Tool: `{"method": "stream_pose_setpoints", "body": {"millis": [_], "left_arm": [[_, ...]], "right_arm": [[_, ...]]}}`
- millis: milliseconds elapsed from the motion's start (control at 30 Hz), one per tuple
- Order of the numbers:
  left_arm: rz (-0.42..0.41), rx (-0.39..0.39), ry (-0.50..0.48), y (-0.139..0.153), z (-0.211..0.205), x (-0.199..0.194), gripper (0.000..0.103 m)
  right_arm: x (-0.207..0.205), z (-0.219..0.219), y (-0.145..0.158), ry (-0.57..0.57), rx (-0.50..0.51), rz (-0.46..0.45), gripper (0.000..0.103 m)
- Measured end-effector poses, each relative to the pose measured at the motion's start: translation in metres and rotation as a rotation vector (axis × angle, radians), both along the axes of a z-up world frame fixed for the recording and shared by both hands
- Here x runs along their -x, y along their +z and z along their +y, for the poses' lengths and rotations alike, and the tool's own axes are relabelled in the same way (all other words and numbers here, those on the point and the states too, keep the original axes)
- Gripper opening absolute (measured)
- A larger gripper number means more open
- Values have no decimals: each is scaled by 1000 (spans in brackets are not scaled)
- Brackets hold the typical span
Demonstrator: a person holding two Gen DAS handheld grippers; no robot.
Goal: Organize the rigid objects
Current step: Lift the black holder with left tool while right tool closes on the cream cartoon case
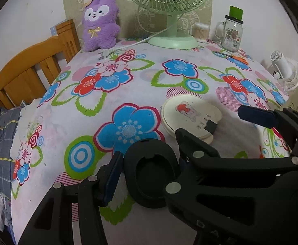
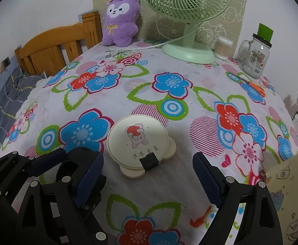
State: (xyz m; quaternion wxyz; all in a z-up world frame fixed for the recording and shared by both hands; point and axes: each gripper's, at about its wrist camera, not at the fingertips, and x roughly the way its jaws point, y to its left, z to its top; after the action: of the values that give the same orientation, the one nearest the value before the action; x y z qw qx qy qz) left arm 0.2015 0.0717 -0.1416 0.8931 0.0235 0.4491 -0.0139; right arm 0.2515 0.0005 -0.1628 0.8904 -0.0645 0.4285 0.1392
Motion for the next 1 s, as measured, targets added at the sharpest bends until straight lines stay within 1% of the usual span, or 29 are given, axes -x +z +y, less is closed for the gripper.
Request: {"method": "stream_pose_setpoints", "body": {"millis": [233,400,433,500,733,1000], "left_arm": [[3,23,8,0,5,-3,59],[4,28,16,-1,8,-6,59],[1,23,12,0,7,-6,59],[6,40,7,-1,7,-6,59],[7,30,-9,0,3,-4,59],[10,21,-25,0,-6,6,59]], "right_arm": [[-10,7,-5,35,-12,31,91],[-20,10,-13,26,-18,77,90],[-20,10,-13,24,-17,69,87],[-19,10,-13,24,-10,59,82],[-16,5,-12,17,-3,59,81],[-3,-7,-8,-12,17,51,82]]}}
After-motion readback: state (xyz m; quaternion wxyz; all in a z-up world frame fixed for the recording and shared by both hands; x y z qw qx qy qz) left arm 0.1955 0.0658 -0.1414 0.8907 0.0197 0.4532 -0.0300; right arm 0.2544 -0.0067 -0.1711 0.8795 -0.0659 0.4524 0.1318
